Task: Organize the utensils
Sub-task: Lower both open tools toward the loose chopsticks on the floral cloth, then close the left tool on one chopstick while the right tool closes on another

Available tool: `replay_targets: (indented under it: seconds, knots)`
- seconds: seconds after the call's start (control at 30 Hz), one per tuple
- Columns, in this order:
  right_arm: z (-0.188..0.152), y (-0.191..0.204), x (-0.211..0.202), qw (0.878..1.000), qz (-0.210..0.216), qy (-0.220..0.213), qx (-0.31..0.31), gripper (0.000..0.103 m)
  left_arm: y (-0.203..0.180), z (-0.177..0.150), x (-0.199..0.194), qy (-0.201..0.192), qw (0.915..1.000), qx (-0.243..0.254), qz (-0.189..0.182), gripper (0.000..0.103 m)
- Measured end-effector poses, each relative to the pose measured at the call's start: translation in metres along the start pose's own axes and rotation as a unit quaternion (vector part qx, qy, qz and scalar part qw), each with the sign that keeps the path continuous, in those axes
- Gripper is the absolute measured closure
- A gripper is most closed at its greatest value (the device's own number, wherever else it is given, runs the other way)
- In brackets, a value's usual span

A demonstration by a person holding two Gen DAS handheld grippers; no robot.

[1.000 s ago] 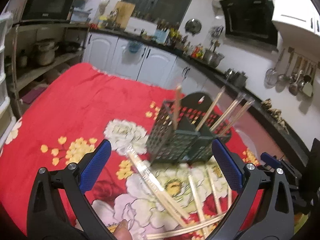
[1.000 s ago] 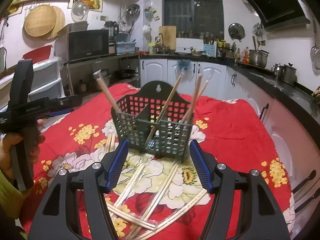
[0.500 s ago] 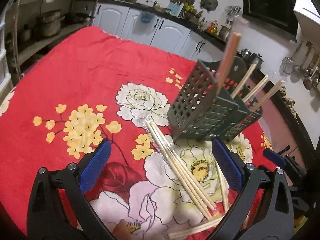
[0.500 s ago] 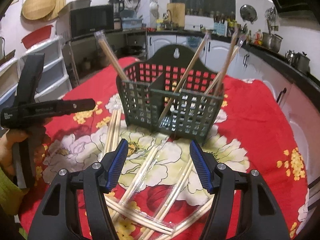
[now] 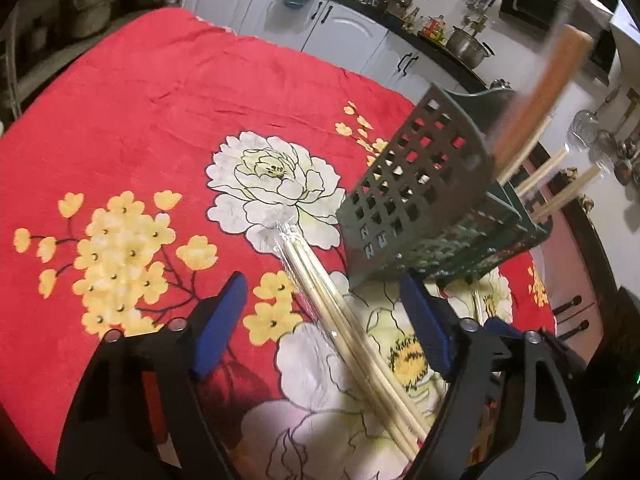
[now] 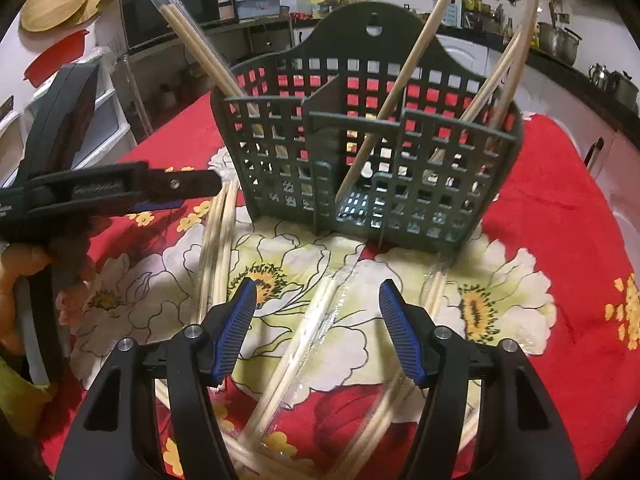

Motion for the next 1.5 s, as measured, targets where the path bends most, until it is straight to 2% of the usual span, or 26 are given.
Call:
replay_targets:
  seconds: [0.13,0.43,0.5,0.63,0.67,0.73,0.8,0.87,0.93,1.13,1.23,1.37,1.5]
  knots:
    - [0.001,-0.001,0.001,1.000,0.003,0.001,0.006,0.042,0.004,0.003,0.010,0.014,0.9999,-0.004,0.007,0.054]
    - [0.007,-0.003,0.015,1.000,0.001,0.016,0.016,0.042,0.021,0.004,0.017,0.020,0.9994,-0.020,0.017,0.075]
    - [0.007,-0.006,0.020,0.999,0.004,0.024,0.026,0.046,0.025,0.004,0.017,0.022,0.9994,-0.026,0.012,0.078]
    - [0.008,-0.019,0.032,0.997,0.014,0.054,0.061,0.056,0.036,0.003,0.014,0.022,0.9987,-0.046,-0.004,0.082]
    - [0.007,-0.023,0.035,0.996,0.014,0.059,0.069,0.061,0.039,0.003,0.013,0.022,0.9984,-0.051,-0.008,0.082]
    - [0.007,-0.027,0.037,0.995,0.015,0.062,0.076,0.067,0.044,0.004,0.013,0.023,0.9976,-0.063,-0.016,0.083]
    - [0.008,-0.028,0.037,0.995,0.012,0.064,0.075,0.078,0.048,0.006,0.015,0.027,0.9964,-0.077,-0.024,0.083]
    - [0.007,-0.031,0.034,0.995,0.017,0.064,0.076,0.082,0.051,0.009,0.018,0.031,0.9953,-0.087,-0.030,0.083]
    - [0.006,-0.035,0.032,0.995,0.023,0.064,0.080,0.089,0.054,0.012,0.021,0.036,0.9938,-0.099,-0.036,0.083]
    - [0.013,-0.042,0.022,0.993,0.037,0.053,0.095,0.091,0.067,0.019,0.027,0.045,0.9865,-0.142,-0.067,0.084]
    - [0.016,-0.044,0.013,0.994,0.041,0.037,0.094,0.091,0.072,0.020,0.029,0.042,0.9866,-0.145,-0.061,0.096]
    - [0.022,-0.046,-0.006,0.995,0.051,0.011,0.091,0.092,0.074,0.018,0.028,0.037,0.9862,-0.146,-0.068,0.098]
    - [0.032,-0.047,-0.028,0.994,0.060,-0.018,0.084,0.094,0.075,0.013,0.014,0.012,0.9881,-0.138,-0.065,0.099]
Point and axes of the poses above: each gripper's, at about its wrist camera, not at the fingertips, and x roughly the way its jaws point, y to its left, z to its top, the point moved 1 cm from there along x, roughly the way its jaws point
